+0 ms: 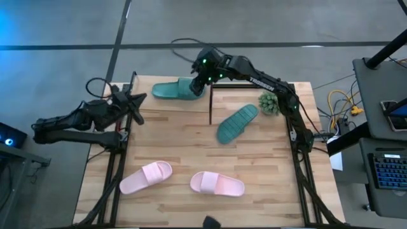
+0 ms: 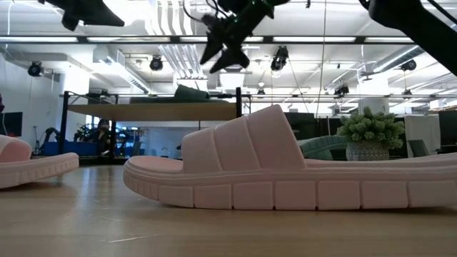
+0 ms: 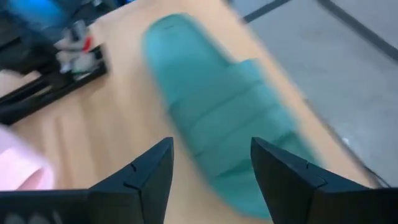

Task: Pick and place slides into the shelf
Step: Put the bottom blue slide on the shelf

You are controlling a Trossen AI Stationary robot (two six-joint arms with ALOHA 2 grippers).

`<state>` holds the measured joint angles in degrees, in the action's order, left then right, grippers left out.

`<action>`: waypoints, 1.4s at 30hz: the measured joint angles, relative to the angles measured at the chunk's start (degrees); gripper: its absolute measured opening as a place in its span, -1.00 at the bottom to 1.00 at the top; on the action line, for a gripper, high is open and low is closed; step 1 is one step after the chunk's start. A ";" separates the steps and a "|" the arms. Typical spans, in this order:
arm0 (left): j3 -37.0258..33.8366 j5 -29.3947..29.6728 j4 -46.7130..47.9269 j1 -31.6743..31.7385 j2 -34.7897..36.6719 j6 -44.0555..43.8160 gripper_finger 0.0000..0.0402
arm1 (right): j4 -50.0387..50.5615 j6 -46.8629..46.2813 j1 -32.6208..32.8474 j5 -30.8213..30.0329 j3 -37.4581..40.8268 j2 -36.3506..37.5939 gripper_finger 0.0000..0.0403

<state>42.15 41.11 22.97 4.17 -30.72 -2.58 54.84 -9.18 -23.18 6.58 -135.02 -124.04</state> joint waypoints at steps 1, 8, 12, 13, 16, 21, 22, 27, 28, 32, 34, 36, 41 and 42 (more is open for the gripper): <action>0.06 -0.41 -0.09 1.69 -0.32 -0.06 -0.99 | 0.41 -0.09 0.91 0.07 0.00 0.01 -0.01; 0.56 -18.73 -1.51 16.15 -8.39 -1.92 -0.99 | 3.02 -1.52 6.16 -0.19 0.02 0.04 -0.10; 3.28 -24.70 -1.72 24.43 -15.94 -0.20 -0.99 | 4.02 -4.38 7.58 -0.20 0.02 0.15 -0.14; 4.07 -27.13 -1.42 26.67 -17.82 0.71 -0.99 | 4.54 -4.88 7.75 -0.22 0.02 0.19 -0.15; 7.79 -34.18 -1.83 33.21 -22.29 1.74 -0.99 | 6.76 -6.32 8.28 -0.41 0.02 0.25 -0.18; 13.30 -43.23 -0.91 42.20 -28.77 1.15 -0.99 | 9.81 -7.89 9.62 -0.86 0.15 0.25 -0.22; 14.64 -45.70 -0.72 43.46 -29.89 0.36 -0.99 | 9.94 -8.57 9.69 -0.87 0.15 0.25 -0.24; 19.23 -51.51 4.52 48.44 -36.87 -1.54 -0.99 | 9.86 -12.35 9.46 -1.36 0.20 0.25 -0.30; 19.87 -51.55 4.78 48.80 -38.32 -1.54 -0.99 | 9.79 -13.03 9.40 -1.81 0.20 0.25 -0.32; 21.18 -52.06 5.10 50.16 -42.13 -1.34 -0.99 | 9.74 -13.82 9.16 -2.22 0.20 0.25 -0.37; 21.33 -51.96 5.17 50.35 -43.84 -1.05 -0.99 | 9.74 -13.89 9.03 -2.16 0.20 0.25 -0.39; 21.40 -52.02 5.13 50.48 -45.01 -1.00 -0.99 | 9.76 -14.40 9.01 -1.92 0.35 0.25 -0.41; 21.29 -52.03 5.77 51.13 -46.93 -0.03 -0.99 | 9.84 -14.41 9.00 -1.72 1.83 0.25 -0.46; 21.25 -52.03 6.30 51.22 -47.08 -0.03 -0.99 | 9.80 -14.39 9.00 -1.72 2.35 0.25 -0.47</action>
<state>63.40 -10.92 29.27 55.39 -77.80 -2.61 64.64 -23.57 -14.17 4.86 -132.67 -123.79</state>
